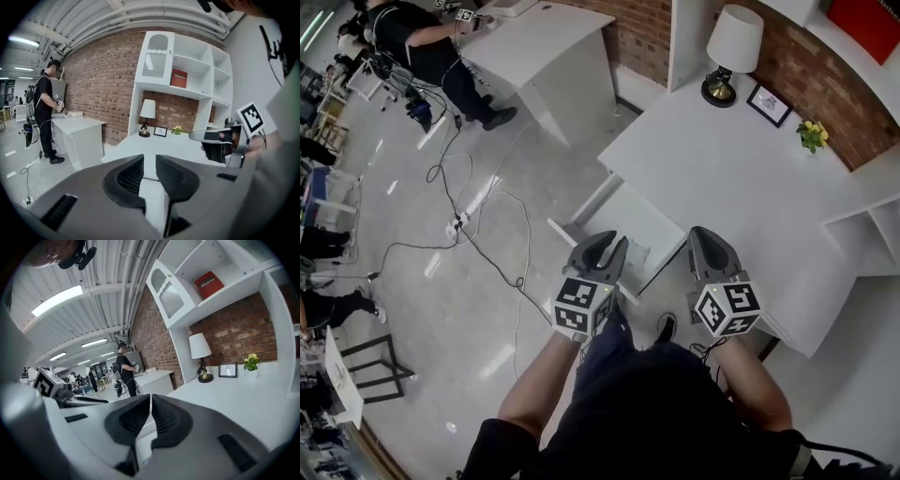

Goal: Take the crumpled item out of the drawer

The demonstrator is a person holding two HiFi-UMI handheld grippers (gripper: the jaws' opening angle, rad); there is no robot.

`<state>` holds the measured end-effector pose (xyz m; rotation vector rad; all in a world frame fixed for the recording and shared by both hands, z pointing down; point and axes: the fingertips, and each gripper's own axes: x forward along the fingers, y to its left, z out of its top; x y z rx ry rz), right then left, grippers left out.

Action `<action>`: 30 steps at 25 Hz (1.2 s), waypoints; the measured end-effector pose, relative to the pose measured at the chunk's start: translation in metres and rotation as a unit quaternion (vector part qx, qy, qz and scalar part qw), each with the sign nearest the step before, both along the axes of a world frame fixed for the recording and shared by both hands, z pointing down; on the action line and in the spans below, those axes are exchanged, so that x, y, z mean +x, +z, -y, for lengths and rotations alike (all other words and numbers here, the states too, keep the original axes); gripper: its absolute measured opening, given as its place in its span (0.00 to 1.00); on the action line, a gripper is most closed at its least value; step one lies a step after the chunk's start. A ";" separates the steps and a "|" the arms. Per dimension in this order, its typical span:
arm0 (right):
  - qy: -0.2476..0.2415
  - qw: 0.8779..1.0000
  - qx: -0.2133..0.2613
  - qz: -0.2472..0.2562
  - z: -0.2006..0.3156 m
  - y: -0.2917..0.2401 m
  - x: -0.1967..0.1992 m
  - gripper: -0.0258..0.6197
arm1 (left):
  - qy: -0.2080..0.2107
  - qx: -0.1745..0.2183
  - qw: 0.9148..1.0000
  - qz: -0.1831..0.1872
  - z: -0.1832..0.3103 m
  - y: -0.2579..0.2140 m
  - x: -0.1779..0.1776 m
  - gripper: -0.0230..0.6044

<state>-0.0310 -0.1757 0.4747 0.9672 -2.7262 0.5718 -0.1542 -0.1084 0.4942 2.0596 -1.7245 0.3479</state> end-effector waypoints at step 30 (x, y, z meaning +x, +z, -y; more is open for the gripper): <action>0.268 0.950 -0.134 -0.092 -0.010 0.102 0.128 0.06 | 0.578 -0.351 0.685 0.272 0.001 0.373 0.046 0.18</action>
